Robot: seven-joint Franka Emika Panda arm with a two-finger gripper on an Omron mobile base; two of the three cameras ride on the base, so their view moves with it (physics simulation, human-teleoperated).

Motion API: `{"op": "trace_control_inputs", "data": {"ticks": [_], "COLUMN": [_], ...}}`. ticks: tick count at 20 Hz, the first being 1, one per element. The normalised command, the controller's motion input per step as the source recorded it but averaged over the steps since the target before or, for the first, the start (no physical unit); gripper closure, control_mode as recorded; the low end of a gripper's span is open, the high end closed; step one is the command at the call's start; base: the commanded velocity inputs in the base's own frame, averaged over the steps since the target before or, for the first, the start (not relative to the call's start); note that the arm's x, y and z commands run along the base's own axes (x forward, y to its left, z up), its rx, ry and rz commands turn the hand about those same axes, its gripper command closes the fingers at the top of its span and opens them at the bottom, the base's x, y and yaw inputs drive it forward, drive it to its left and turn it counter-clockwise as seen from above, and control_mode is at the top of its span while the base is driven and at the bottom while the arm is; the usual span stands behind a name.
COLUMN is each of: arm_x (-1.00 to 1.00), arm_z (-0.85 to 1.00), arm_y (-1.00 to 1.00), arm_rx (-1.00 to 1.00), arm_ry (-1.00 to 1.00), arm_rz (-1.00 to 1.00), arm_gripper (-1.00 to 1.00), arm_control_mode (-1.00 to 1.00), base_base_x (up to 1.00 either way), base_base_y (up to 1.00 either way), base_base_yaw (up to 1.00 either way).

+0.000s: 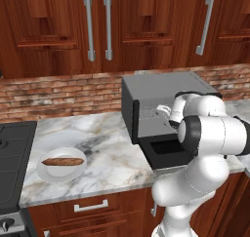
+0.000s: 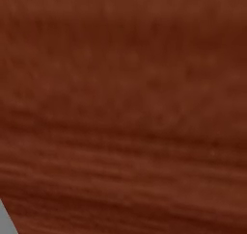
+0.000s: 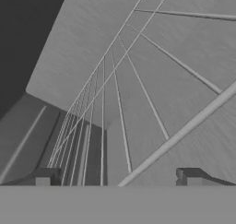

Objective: Pull the toaster oven rack outwards. Pick up the baguette from the plate and place it on the toaster oven rack. Close the toaster oven door fully and set the temperature to the lowest setting.

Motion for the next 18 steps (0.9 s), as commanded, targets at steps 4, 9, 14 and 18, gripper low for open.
{"op": "trace_control_inputs", "data": {"ticks": [4, 9, 14, 18], "arm_x": [0.31, 0.16, 0.00, 0.00], "arm_z": [0.00, 0.00, 0.00, 0.00], "arm_y": [0.00, 0.00, 0.00, 0.00], "arm_rx": [0.00, 0.00, 0.00, 0.00], "arm_ry": [0.00, 0.00, 0.00, 0.00], "arm_rz": [-0.04, -0.02, 0.00, 0.00], "arm_gripper": [-1.00, -1.00, -1.00, 1.00], "arm_control_mode": [-1.00, -1.00, -1.00, -1.00], "base_base_x": [0.00, 0.00, 0.00, 0.00], "base_base_y": [0.00, 0.00, 0.00, 0.00], "base_base_yaw": [0.00, 0.00, 0.00, 0.00]}}
